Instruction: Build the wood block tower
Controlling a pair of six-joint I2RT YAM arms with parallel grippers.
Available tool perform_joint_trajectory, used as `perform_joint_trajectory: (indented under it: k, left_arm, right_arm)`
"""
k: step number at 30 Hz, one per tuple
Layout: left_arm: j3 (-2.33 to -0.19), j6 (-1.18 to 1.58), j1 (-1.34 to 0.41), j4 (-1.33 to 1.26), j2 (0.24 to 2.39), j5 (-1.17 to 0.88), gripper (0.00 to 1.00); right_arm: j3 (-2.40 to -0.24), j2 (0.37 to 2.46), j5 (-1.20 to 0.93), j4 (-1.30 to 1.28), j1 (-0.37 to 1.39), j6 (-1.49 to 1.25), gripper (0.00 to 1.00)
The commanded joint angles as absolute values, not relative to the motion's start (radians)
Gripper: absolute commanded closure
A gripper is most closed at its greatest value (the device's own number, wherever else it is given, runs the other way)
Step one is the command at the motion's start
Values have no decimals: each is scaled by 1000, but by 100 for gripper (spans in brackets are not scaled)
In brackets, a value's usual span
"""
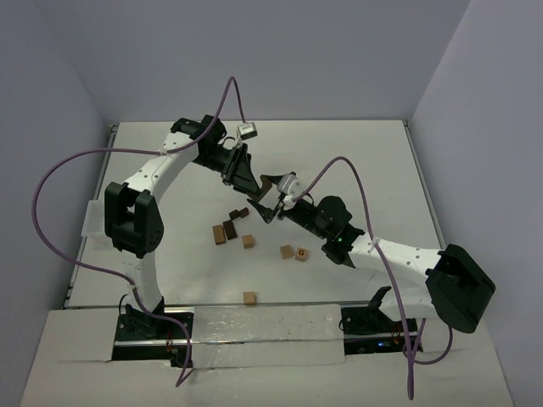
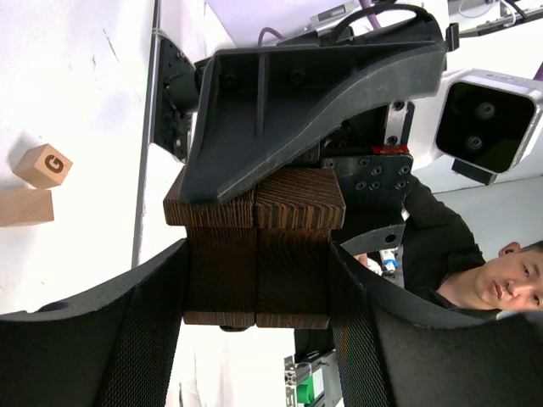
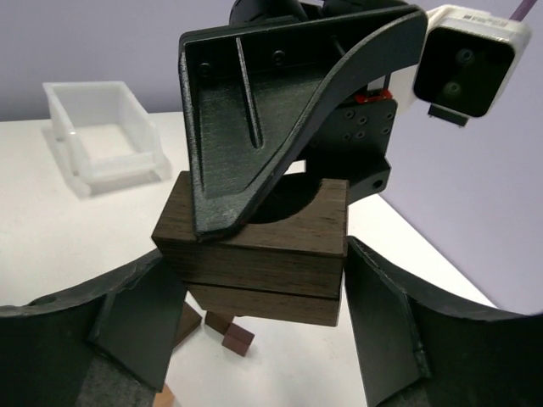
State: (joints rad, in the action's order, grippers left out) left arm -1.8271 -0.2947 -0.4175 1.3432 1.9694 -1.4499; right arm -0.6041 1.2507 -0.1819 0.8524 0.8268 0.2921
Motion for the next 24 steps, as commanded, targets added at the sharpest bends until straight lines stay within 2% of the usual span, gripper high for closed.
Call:
perform_joint_trajectory:
  k: [1,7,8,9,10,12,18,23,24]
  left_arm:
    - [-1831,-292,-423,1362,1928,-1700,100]
    - [-1832,-291,-425,1362,1936,-1700,98]
    - [-1830,-290,-425,1362,1941,-1700,89]
    - [-1829,-291,-425,1362,1942,-1698,88]
    - [-1823,-291,-424,1364,1947,-1698,79]
    - [-1817,-297,-425,1364,1956,-1699,66]
    - [-1813,-313,-412,1367,1996,-1697,44]
    - [-1808,-338,-385,1368,2020,-1697,14]
    - [-1807,-343,-380,1368,2024,-1698,12]
  right_arm:
    - [-644,1241,-142,914,833,293,28]
    - [-650,1243,-142,922,831,287,68]
    - [-648,1239,-144,922,831,290,84]
    - [-646,1238,-144,922,831,290,92]
    - [-643,1237,-148,923,831,291,97]
    - [-635,1232,-154,925,831,300,100]
    - [-601,1198,-208,906,827,339,100]
    - [-575,1170,-247,855,807,353,100]
    - [-570,1164,-252,846,803,353,100]
